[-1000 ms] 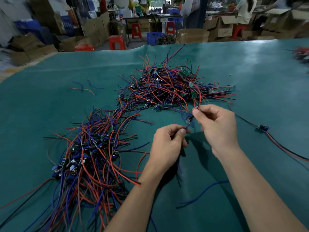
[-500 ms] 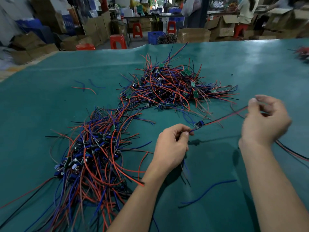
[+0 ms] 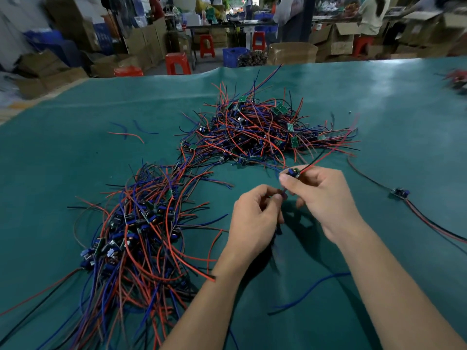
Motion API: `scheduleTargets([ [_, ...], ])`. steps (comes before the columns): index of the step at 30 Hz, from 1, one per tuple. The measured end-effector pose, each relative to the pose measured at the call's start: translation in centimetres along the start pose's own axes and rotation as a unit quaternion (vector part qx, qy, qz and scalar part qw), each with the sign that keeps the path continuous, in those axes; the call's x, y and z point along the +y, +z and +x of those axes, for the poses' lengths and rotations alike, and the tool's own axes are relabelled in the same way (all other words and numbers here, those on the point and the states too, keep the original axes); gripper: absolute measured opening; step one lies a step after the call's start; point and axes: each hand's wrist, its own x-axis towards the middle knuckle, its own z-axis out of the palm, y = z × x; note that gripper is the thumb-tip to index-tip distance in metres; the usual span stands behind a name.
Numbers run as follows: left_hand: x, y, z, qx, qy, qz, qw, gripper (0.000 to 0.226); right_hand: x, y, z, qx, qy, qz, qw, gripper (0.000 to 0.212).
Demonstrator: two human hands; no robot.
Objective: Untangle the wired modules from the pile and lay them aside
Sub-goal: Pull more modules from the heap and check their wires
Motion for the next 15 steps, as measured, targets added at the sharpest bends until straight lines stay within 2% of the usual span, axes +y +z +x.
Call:
scheduleTargets([
  [3,-0.1,0.0,0.0,-0.025,-0.01,0.003,1.0,0.018,-0.5,-0.7,0.4,0.067,-0.04,-0.024,0.997,0.011],
  [6,-0.1,0.0,0.0,-0.041,-0.006,0.016,0.999,0.018,-2.3,-1.6,0.4,0.137,-0.085,0.071,0.984,0.018],
  [9,0.3,0.0,-0.3,-0.041,0.009,0.036,0.998,0.017,-5.7,-2.3,0.2,0.183,-0.132,0.125,0.966,0.008],
  [12,0.1,-0.1,-0.2,-0.03,0.014,0.088,0.996,0.017,-10.6,-0.9,-0.9,0.118,-0.195,0.142,0.963,0.008],
  [15,0.4,0.0,-0.3,-0.028,0.002,0.073,0.997,0.016,-15.1,2.3,-1.9,-0.066,-0.209,0.132,0.967,0.007],
])
